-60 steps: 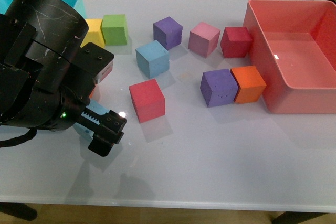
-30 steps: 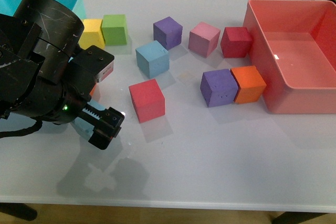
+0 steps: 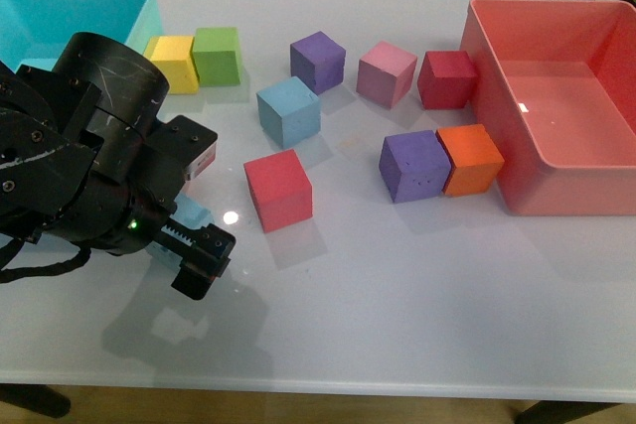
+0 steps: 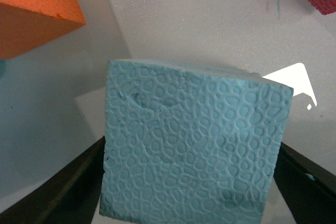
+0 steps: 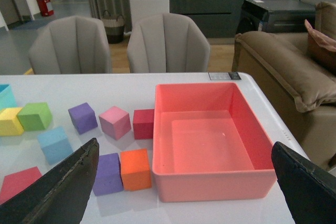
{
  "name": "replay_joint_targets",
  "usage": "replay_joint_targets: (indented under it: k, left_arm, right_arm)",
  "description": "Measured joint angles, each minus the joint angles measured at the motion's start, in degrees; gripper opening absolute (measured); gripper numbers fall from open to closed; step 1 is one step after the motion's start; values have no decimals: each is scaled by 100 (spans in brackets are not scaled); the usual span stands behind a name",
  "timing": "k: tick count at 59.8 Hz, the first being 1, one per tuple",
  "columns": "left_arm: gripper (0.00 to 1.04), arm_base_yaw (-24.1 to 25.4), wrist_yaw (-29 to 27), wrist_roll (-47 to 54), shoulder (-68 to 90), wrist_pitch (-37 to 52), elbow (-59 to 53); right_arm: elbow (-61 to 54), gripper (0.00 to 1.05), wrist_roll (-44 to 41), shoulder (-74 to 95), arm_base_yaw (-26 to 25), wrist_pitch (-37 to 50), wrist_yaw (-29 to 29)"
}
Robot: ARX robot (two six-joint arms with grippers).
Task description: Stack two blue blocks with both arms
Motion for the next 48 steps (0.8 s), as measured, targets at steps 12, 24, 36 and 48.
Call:
replay_joint_targets:
  k: [12, 24, 36, 48]
  left_arm:
    - [58, -85, 17, -144, -120, 4, -94]
    - [45, -151, 22, -55, -935, -433, -223]
    - [42, -157, -24, 160, -1543, -1021, 46]
    - [41, -264, -7, 271, -1482, -1547, 1113]
  right_arm:
    - [0, 96, 0, 0, 0, 0, 0]
    - [0, 96, 0, 0, 0, 0, 0]
    - [0, 96, 0, 0, 0, 0, 0]
    - [0, 96, 0, 0, 0, 0, 0]
